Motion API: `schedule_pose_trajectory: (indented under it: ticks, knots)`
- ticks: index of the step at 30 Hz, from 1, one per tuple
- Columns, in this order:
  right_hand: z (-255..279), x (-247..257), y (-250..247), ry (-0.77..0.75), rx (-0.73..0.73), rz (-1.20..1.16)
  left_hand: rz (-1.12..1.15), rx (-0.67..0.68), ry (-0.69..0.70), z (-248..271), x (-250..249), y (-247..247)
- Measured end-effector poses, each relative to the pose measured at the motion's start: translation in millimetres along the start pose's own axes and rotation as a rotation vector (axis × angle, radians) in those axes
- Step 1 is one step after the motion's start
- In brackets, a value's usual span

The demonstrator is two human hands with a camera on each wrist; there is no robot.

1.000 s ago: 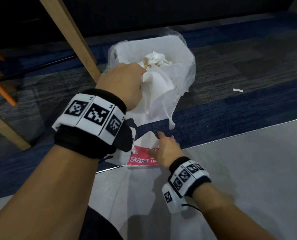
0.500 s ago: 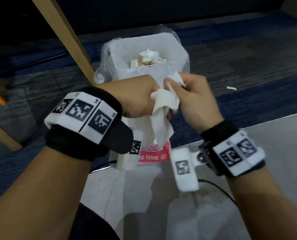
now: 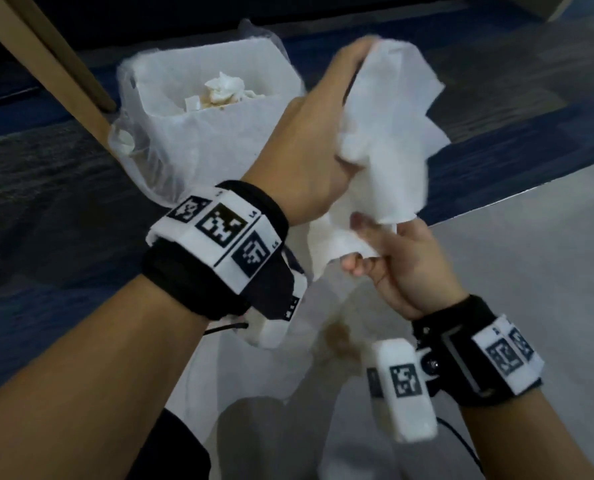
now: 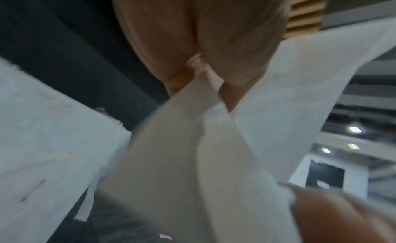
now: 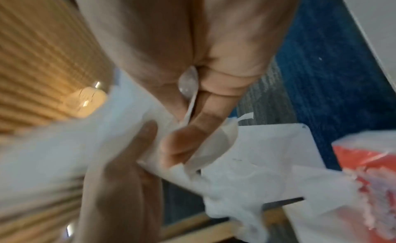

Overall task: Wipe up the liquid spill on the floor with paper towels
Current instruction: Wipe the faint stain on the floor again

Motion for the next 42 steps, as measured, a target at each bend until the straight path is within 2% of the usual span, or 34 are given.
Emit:
schedule_pose_trajectory:
  ticks: [1, 3, 5, 8, 10, 12, 14, 16, 19, 20, 23, 25, 29, 32, 34, 36, 38, 42]
  knots:
    - [-2.9, 4.7, -8.7, 0.024, -0.046, -0.095, -0.084, 0.034, 0.087, 0.5, -6.1, 7.2]
    - [-6.4, 15.4, -26.6, 0.036, -0.08, -0.288, -0.295, 0.187, 0.204, 6.0, -14.2, 23.6]
    - [-4.3, 26.2, -42.0, 0.036, 0.0, -0.424, -0.467, 0.351, 0.225, 15.8, -15.9, 41.6]
    - [0.7, 35.5, -57.9, 0.068, 0.131, -0.499, -0.616, 0.5, 0.096, 24.3, -11.5, 58.0]
    - [-1.2, 32.1, -66.4, 0.037, 0.1, -0.344, -0.448, 0.589, -0.042, 27.3, -10.6, 61.5]
    - [-4.8, 29.7, -71.3, -0.08, -0.015, -0.104, -0.115, 0.576, -0.176, 23.1, -16.2, 60.8]
    - [-3.2, 31.5, -74.3, -0.201, -0.076, 0.098, 0.118, 0.472, -0.318, 15.9, -18.8, 58.1]
    - [2.3, 37.1, -76.2, -0.327, -0.171, 0.274, 0.137, 0.401, -0.377, 11.4, -16.2, 58.2]
    - [14.0, 47.2, -65.6, -0.499, -0.262, 0.549, 0.047, 0.382, -0.367, 11.5, -11.0, 62.5]
    - [17.3, 47.9, -61.7, -0.533, -0.226, 0.603, 0.037, 0.37, -0.374, 11.7, -8.8, 62.2]
    - [22.7, 39.8, -52.7, -0.544, 0.0, 0.758, 0.007, 0.302, -0.446, 7.7, -0.7, 54.6]
    - [23.2, 31.7, -48.1, -0.636, 0.045, 0.924, 0.023, 0.279, -0.511, 5.9, 1.8, 50.8]
    - [19.2, 33.7, -53.2, -0.736, -0.182, 0.938, 0.119, 0.282, -0.628, 6.3, -2.2, 55.5]
    - [18.2, 34.6, -60.8, -0.798, -0.268, 1.037, 0.237, 0.356, -0.67, 7.8, -8.3, 59.8]
    - [20.3, 33.0, -59.8, -0.768, -0.383, 0.981, 0.263, 0.414, -0.654, 9.6, -11.9, 63.3]
    - [22.3, 28.9, -53.6, -0.738, -0.447, 0.952, 0.165, 0.453, -0.597, 11.5, -12.1, 64.0]
    - [23.2, 22.9, -48.3, -0.732, -0.359, 0.983, 0.01, 0.464, -0.535, 11.9, -7.5, 60.4]
    - [17.6, 10.9, -44.8, -0.596, -0.023, 0.994, -0.221, 0.419, -0.48, 8.8, 7.7, 42.4]
Point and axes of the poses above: each hand's wrist, its own z-axis away from the middle knuckle, its own y-axis out of the palm, x = y × z, the point moved 2 cm from there along -z, towards the middle knuckle, and after that the axes turned 3 degrees about -x, right-handed, at the moved point
